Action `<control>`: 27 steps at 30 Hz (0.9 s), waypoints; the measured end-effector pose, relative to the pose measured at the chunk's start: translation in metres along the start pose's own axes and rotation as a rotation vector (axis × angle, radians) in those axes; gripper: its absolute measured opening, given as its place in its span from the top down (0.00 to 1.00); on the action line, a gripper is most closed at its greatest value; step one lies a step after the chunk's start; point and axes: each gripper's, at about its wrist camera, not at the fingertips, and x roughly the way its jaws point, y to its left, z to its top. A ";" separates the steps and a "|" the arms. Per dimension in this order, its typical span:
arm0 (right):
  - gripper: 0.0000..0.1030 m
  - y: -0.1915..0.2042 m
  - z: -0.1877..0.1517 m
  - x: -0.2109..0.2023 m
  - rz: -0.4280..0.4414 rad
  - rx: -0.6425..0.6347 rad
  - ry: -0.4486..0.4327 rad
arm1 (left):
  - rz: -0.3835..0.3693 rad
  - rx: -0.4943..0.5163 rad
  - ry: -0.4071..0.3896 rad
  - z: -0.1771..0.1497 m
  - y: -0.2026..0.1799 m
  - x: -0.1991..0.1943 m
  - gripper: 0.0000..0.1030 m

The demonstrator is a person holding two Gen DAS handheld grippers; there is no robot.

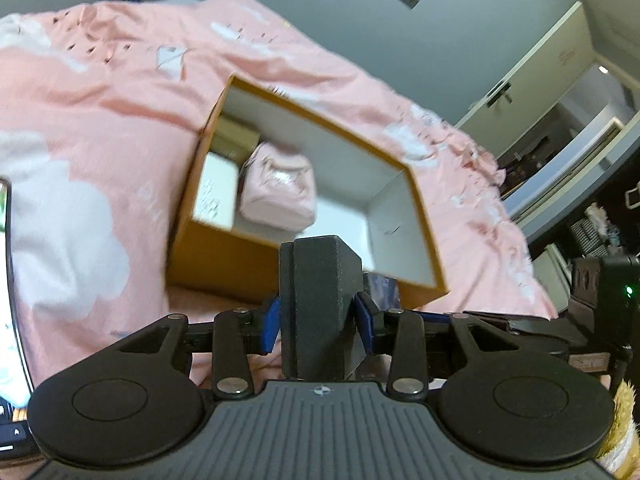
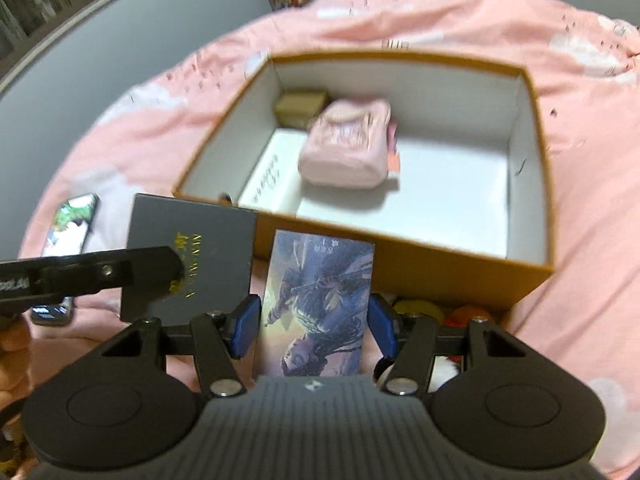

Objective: Organize objects
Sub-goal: 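Lift the gray box with left while right lifts the card, both over the box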

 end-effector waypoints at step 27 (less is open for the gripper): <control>0.42 -0.068 0.070 -0.005 -0.018 0.183 -0.166 | -0.067 -0.083 0.180 0.093 0.005 0.110 0.58</control>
